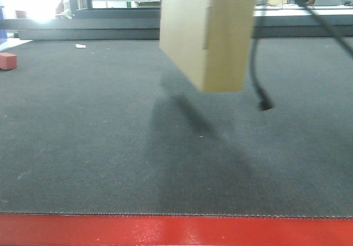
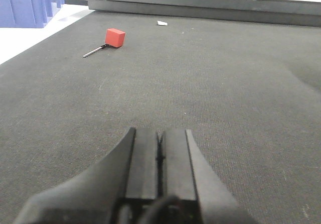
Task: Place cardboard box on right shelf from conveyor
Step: 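Lift the tan box off the conveyor with the right gripper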
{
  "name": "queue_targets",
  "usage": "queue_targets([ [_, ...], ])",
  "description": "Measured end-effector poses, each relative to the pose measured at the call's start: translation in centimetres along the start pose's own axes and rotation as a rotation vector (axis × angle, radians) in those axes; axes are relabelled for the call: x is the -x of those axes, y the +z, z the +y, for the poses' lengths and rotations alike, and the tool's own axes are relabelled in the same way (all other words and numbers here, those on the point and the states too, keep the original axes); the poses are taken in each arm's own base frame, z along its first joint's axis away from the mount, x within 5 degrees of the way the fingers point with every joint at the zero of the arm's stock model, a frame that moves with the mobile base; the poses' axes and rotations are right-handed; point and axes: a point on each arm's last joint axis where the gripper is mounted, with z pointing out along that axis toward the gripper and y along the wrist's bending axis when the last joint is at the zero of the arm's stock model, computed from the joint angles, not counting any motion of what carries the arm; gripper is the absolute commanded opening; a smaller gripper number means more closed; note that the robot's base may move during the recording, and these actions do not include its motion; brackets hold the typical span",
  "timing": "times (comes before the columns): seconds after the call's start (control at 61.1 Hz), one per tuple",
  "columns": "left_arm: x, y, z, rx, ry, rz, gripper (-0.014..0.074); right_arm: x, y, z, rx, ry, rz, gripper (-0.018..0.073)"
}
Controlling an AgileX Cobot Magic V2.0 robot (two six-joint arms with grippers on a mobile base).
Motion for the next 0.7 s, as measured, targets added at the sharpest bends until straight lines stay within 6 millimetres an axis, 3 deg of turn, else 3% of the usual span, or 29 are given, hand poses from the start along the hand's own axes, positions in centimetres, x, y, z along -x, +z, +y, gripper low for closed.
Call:
queue_targets([
  [0.164,0.0,0.0,0.0,0.000,0.000,0.000,-0.0116,-2.2,-1.8,-3.1,-0.031,-0.055,-0.007,0.0193],
  [0.409,0.0,0.0,0.0,0.000,0.000,0.000,-0.0116,-8.5,-5.5,-7.2,-0.104,-0.059,-0.067,0.0193],
  [0.704,0.0,0.0,0.0,0.000,0.000,0.000,-0.0116,-17.5,-10.3,-8.1,-0.146,-0.027,-0.203,0.0193],
])
